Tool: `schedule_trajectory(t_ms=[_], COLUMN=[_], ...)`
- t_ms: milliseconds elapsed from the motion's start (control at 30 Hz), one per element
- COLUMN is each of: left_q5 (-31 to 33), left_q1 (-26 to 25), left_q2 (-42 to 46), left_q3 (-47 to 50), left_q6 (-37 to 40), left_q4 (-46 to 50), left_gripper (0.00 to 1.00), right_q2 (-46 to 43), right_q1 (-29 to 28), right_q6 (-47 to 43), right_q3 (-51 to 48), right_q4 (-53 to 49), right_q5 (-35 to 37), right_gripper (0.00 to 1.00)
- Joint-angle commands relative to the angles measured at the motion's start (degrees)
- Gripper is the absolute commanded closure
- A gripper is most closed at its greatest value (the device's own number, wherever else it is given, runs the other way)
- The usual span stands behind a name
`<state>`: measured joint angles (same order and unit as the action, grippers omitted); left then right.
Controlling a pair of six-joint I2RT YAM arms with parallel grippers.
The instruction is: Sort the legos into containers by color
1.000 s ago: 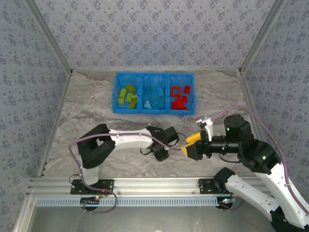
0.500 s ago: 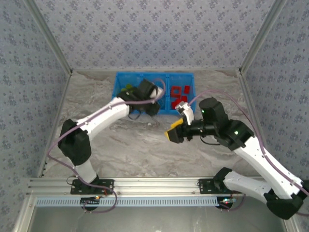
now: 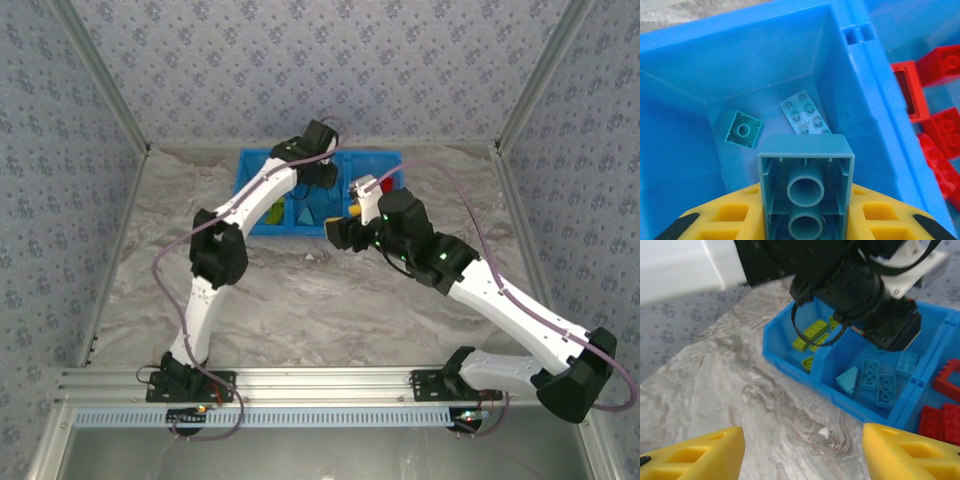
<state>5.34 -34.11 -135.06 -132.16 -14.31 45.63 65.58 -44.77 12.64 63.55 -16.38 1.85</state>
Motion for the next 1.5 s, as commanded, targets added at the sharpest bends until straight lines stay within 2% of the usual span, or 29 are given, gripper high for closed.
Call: schedule_trajectory(t_ms=[0,267,467,567,767,967,1100,1167,1233,1267,1333,1467], left_q5=[2.4,-5.4,-8.6,-8.9,-8.5,-7.1,-2.5,0.6,2.1,2.3,2.6,3.9], left_q1=[1.0,3.7,4.0,4.0,3.9,3.2,1.3,0.6,0.6,0.9,2.1,7.7], left_q2=[-3.3,-10.7,-12.6,-12.9,-11.6,-6.3,1.9,8.3,17.7,22.3,33.6,49.7], left_q3=[-6.3,-9.6,-10.3,-10.1,-10.0,-10.2,-8.5,-4.5,5.0,10.9,25.2,43.6], left_q6=[-4.5,-12.6,-13.0,-12.6,-12.4,-12.2,-11.5,-12.2,-14.2,-14.5,-16.0,-17.6], left_q4=[3.4,-0.3,-0.7,0.2,1.1,1.2,1.3,0.6,-3.0,-5.8,-13.1,-15.5], left_gripper=[0.73,0.71,0.68,0.66,0.52,0.49,0.47,0.43,0.36,0.04,0.02,0.02], right_q2=[-0.5,-2.5,-3.7,-3.7,-3.4,-3.6,-5.0,-4.8,-3.7,-3.2,-2.2,-3.2], right_q1=[-0.4,-0.4,-0.2,0.2,0.5,0.7,1.6,2.8,6.3,8.4,14.3,22.1], right_q6=[0.9,2.9,3.6,3.8,3.7,3.0,2.0,2.5,4.4,5.2,7.0,7.2], right_q3=[0.0,-2.7,-4.3,-4.4,-3.5,-2.1,-0.3,1.8,4.2,4.2,6.3,1.1], right_q4=[3.1,1.8,0.9,0.8,0.3,-1.5,-4.0,-7.2,-11.7,-13.2,-15.5,-13.0], right_q5=[4.4,4.3,4.7,4.6,3.6,3.6,6.2,10.8,14.0,14.7,14.9,19.3], right_gripper=[0.34,0.34,0.34,0.34,0.33,0.33,0.32,0.3,0.23,0.03,0.0,0.0])
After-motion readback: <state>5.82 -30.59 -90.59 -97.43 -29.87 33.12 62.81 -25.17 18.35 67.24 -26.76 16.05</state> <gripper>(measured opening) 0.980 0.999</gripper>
